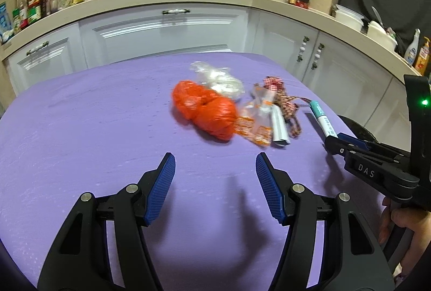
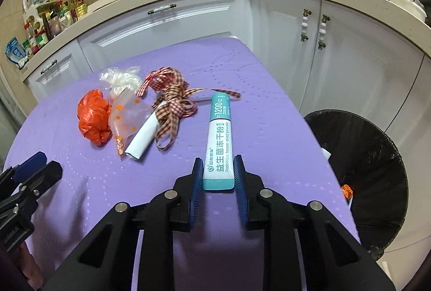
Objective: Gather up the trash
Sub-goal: 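Grasp the white tube with the left gripper while the right holds the teal tube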
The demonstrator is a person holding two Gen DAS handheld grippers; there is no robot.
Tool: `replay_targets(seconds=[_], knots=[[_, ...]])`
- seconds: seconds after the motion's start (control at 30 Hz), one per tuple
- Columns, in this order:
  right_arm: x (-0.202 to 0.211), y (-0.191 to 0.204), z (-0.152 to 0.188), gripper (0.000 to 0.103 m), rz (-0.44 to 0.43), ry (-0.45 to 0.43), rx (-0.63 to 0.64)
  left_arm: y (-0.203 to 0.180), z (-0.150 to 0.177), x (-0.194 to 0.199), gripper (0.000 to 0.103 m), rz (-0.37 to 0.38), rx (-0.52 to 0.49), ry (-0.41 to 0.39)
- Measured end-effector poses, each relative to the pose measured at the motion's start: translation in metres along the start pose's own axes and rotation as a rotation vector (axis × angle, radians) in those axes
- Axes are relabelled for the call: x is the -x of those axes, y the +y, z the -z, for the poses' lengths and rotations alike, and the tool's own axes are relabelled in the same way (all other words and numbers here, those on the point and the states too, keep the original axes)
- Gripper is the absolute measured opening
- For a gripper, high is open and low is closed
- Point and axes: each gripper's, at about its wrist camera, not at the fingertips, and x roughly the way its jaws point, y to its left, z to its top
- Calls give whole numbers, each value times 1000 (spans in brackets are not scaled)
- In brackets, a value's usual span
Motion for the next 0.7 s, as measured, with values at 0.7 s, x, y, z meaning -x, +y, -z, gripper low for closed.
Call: replay_targets(seconds=[0.7], knots=[[24,-74,6,24,-35,-76,-90,-95,-20,-42,51,2,-113,19]])
